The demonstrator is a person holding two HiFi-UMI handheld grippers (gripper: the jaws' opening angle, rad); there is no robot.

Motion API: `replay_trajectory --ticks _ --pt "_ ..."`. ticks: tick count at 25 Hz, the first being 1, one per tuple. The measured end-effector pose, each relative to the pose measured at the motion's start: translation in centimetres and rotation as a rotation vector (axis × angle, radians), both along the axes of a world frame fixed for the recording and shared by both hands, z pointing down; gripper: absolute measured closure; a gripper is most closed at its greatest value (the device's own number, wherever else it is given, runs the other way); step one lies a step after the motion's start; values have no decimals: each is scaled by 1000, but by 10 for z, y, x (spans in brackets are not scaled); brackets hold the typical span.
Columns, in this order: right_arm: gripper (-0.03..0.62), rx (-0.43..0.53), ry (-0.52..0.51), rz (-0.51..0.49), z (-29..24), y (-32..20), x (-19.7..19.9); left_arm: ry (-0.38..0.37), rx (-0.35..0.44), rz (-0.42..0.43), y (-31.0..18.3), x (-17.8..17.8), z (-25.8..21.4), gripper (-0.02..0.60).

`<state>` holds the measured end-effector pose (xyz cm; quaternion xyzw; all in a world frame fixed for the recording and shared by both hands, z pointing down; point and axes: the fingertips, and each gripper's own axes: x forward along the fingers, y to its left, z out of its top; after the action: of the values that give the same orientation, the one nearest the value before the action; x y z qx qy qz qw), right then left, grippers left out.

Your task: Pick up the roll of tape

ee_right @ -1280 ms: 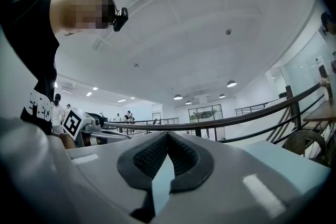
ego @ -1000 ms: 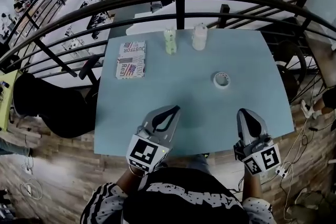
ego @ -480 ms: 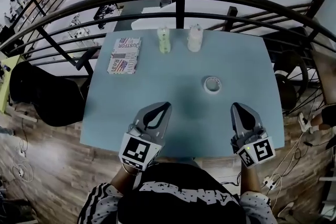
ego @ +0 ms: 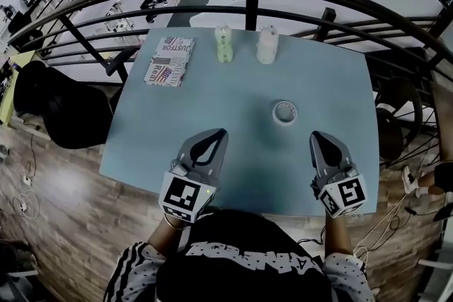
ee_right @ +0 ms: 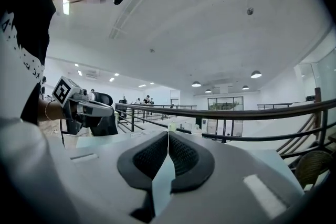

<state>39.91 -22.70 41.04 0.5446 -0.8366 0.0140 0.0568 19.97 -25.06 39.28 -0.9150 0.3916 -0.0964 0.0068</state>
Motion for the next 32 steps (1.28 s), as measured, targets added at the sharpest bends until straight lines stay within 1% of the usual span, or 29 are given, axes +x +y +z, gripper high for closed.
replay_trajectory --ticks 5,10,14,18,22,26,32 --pt "594 -31 10 -27 21 -15 5 -30 -7 -33 -2 1 11 581" --pt "594 -66 40 -55 40 -31 2 -30 -27 -68 -6 -9 18 581" --pt "590 -97 65 -79 56 -48 -8 -7 -41 -84 -16 -16 24 581" --pt "582 -145 107 -94 77 -62 -11 14 -49 -77 -28 -12 29 581" --pt "571 -194 142 -101 96 -78 -9 16 -58 -70 -40 -10 34 581" --pt "552 -245 183 -124 120 -90 -11 20 -75 -84 -49 -13 42 581" --pt "531 -326 294 -169 158 -104 -18 9 -87 -108 -58 -20 50 581"
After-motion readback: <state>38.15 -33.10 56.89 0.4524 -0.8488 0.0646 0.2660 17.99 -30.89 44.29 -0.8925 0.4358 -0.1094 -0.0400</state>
